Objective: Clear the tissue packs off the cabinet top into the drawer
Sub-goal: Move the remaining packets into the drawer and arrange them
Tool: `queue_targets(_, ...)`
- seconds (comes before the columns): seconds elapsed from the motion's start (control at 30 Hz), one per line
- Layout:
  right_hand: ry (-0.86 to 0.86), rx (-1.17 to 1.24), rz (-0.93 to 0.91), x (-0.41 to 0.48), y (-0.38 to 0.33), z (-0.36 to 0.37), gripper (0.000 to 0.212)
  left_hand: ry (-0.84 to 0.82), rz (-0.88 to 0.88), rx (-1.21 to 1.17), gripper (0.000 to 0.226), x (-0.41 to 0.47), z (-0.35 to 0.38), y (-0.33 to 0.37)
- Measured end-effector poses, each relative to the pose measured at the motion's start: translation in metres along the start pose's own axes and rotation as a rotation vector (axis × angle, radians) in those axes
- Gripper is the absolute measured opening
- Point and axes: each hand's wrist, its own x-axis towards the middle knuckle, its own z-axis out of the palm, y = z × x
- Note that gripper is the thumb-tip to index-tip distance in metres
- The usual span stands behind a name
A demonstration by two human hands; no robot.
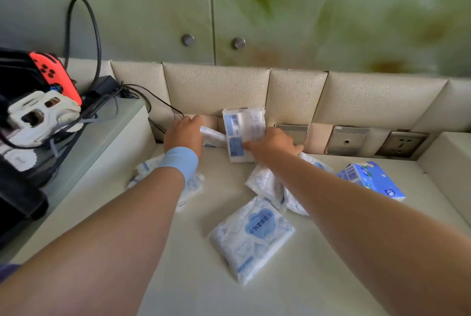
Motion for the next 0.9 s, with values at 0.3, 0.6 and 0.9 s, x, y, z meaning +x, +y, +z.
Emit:
queue_targets(0.3,0.112,-0.151,-0.652,-0.044,0.027,-0.019,0.022,0.266,-0.007,-0.048,0.015,-0.052,-0.031,0.008)
queue_targets(0.6,-0.318,-0.455,-0.663,-0.119,0.046,-0.011,0.070,0.228,-0.138,-0.279,0.010,-0.106,-0.091,0.021)
queue_targets(0.9,-0.569,-0.339,-0.598,-0.181,0.036,-0.057,0.062,-0.081,0.273,0.121,0.017,-0.168,-0.145,0.010)
